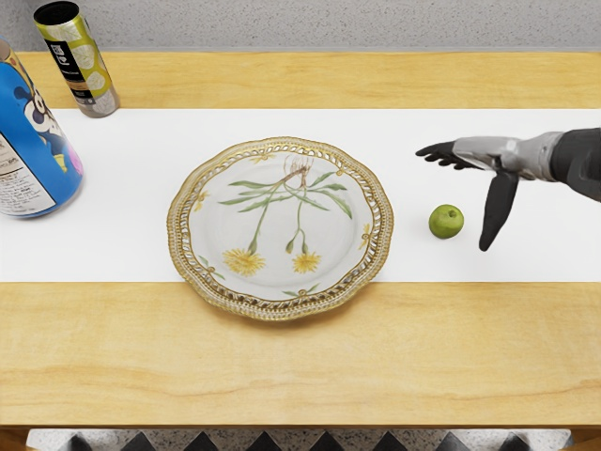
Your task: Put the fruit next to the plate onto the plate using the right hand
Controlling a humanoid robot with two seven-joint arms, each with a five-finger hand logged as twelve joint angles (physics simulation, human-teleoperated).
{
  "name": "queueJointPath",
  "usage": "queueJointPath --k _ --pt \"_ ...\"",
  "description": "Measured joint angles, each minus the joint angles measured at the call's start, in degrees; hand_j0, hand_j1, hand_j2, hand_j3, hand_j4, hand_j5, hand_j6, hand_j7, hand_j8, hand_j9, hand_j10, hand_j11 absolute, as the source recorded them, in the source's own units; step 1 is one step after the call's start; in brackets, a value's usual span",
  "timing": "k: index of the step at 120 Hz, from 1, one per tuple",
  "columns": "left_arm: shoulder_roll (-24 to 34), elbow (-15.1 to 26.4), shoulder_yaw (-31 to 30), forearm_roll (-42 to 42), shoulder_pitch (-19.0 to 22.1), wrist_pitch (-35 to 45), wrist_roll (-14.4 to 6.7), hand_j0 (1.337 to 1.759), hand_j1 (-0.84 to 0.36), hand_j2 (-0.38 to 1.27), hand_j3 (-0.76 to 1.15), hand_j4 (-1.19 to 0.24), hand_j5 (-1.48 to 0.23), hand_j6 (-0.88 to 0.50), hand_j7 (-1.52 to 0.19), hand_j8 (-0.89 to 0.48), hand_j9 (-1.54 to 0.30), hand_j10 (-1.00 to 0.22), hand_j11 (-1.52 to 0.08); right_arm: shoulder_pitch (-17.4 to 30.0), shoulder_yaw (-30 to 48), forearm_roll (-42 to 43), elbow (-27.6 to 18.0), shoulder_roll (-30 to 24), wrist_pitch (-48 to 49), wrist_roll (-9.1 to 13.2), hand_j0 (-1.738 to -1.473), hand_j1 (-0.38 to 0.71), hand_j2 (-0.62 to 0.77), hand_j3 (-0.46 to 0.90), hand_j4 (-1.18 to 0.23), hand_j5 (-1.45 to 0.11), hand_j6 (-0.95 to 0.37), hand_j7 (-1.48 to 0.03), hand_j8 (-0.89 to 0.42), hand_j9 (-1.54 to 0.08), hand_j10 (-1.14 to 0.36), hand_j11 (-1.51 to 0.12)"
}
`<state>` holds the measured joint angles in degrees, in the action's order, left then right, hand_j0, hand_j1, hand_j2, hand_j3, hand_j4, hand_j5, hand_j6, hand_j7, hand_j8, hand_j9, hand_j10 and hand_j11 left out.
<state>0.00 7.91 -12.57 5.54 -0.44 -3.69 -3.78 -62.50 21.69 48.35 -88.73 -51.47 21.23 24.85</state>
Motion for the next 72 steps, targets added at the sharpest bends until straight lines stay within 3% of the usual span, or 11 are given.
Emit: queueJointPath --k 58,72 --pt "0.0 0.0 0.0 0.0 0.0 0.0 0.0 1.658 0.06 0.05 0.0 -0.25 -0.32 -0.25 -0.32 -0.25 -0.32 -0.24 -0.32 4.9 0.1 0.2 3.6 3.6 -6.1 0.1 -1.658 -0.3 -0.01 0.0 -0.05 -0.05 -0.05 -0.05 -0.05 -0.05 -0.04 -0.05" --pt "0.0 0.0 0.0 0.0 0.1 0.0 0.0 1.658 0.06 0.05 0.0 -0.24 -0.32 -0.25 -0.32 -0.24 -0.32 -0.24 -0.32 5.5 -0.1 0.8 4.9 4.2 -8.7 0.0 -1.658 -0.25 -0.02 0.0 -0.09 -0.11 -0.09 -0.11 -0.09 -0.11 -0.09 -0.11"
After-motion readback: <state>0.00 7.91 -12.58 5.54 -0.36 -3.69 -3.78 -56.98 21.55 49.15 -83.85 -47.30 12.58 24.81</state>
